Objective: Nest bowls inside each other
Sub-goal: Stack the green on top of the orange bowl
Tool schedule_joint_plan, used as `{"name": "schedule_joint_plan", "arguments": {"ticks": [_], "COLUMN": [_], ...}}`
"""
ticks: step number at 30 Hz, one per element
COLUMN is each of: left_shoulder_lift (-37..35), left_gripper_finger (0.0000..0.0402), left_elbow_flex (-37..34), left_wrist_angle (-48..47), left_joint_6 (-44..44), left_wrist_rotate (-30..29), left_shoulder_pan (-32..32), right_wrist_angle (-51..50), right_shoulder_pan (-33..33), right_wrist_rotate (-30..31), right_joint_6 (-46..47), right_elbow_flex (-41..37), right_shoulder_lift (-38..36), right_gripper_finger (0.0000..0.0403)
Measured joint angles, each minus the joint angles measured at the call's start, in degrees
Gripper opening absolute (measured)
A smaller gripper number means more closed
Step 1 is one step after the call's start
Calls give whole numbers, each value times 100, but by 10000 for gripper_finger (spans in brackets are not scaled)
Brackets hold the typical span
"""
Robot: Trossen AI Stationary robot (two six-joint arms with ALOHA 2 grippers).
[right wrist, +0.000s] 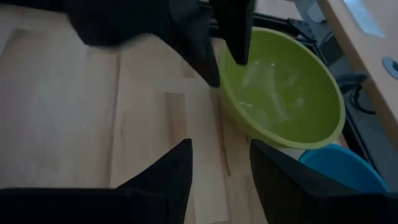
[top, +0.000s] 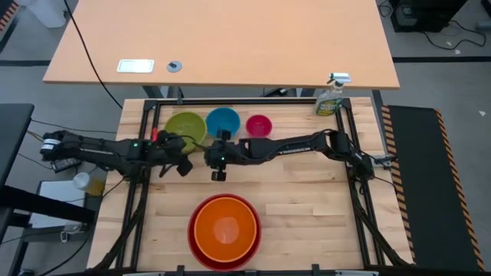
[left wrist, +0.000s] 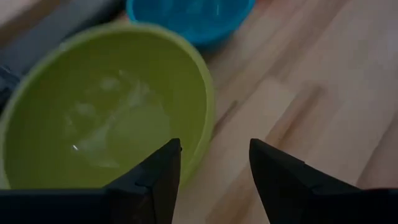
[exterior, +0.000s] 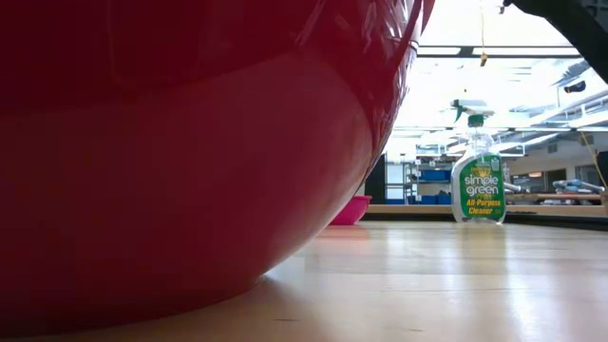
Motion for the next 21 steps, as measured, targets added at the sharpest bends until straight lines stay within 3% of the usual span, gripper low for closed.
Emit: {"name": "schedule_joint_plan", "arguments": {"ticks": [6, 21], "left_shoulder_lift": [1015, 2696], "left_gripper_finger": [193, 192], "left_elbow_flex": [263, 305], "left_wrist_angle": [-93, -125], "left_joint_6": [563, 1138], "left_wrist_rotate": [446, 12], "left_shoulder_pan": [295, 1023], "right_wrist_angle": [-238, -316], "right_shoulder_pan": [186, 416], "right_wrist_rotate": [147, 131], "right_joint_6": [-116, -75], "right_elbow_flex": [2, 4], "right_shoulder_lift": [-99, -133], "right_gripper_finger": [168, 167]}}
